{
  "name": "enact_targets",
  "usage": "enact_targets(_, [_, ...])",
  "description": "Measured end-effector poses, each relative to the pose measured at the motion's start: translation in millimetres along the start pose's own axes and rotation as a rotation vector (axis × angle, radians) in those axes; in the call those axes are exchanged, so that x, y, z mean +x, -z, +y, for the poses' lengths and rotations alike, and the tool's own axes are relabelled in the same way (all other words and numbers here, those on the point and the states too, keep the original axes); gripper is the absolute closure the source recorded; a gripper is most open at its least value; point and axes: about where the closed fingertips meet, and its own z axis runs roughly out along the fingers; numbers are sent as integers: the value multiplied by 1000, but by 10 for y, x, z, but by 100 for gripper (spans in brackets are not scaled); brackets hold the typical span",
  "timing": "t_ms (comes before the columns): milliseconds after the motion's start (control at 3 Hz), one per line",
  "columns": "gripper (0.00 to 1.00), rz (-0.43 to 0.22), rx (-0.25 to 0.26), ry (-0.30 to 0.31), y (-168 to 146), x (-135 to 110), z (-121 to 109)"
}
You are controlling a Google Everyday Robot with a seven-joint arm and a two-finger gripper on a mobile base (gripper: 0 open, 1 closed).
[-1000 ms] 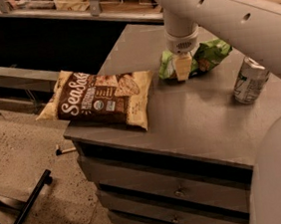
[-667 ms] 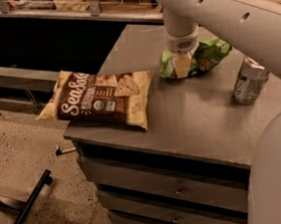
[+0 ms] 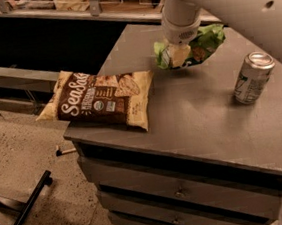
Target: Pick green rice chip bag
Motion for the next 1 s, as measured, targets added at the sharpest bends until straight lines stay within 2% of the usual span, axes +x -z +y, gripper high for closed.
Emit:
enact_targets(333, [100,-54,87,38,349,10,-139])
enact_targets(667, [100,-235,161,55,809,80,-306])
enact_targets(1000, [100,-271,184,47,933,-25,-373])
